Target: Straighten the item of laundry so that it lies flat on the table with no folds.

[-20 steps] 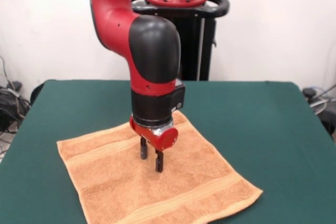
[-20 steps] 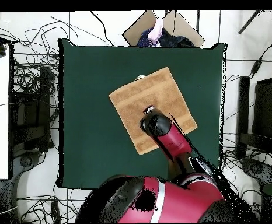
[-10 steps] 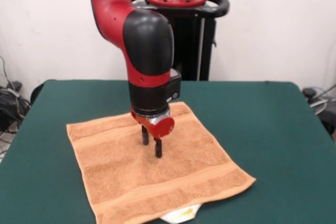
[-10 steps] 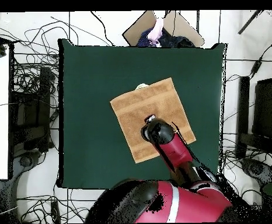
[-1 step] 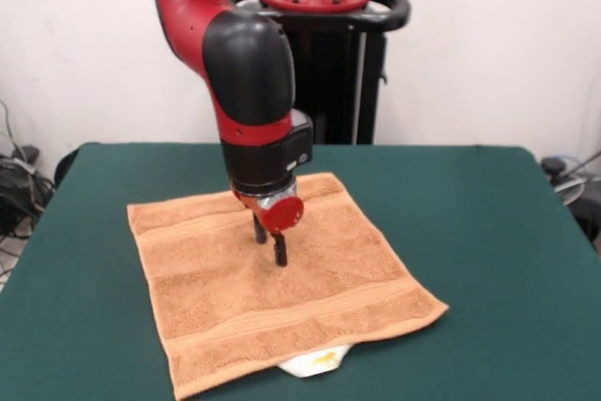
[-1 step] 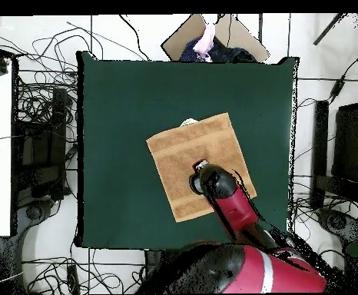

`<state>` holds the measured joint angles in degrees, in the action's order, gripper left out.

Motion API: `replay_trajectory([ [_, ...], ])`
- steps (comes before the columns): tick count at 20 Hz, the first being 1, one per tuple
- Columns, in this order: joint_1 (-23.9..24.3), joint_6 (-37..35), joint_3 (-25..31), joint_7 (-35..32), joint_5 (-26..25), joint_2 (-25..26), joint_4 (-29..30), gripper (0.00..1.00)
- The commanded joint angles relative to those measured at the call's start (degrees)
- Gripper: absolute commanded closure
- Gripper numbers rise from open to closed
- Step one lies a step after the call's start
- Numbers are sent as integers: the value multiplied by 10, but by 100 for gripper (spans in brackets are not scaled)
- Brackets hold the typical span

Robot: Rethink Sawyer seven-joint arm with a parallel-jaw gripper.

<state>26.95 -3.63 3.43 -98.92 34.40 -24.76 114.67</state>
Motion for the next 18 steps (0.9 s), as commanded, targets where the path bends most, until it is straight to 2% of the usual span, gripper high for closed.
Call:
replay_trajectory([
  [1,29,-10,51,-158,6,99,134,0],
  [6,39,-6,58,-160,7,98,141,0],
  [9,85,10,93,-143,-11,112,149,0],
  [17,57,-20,66,-138,0,96,140,0],
  [18,56,4,65,-134,-15,94,138,0],
])
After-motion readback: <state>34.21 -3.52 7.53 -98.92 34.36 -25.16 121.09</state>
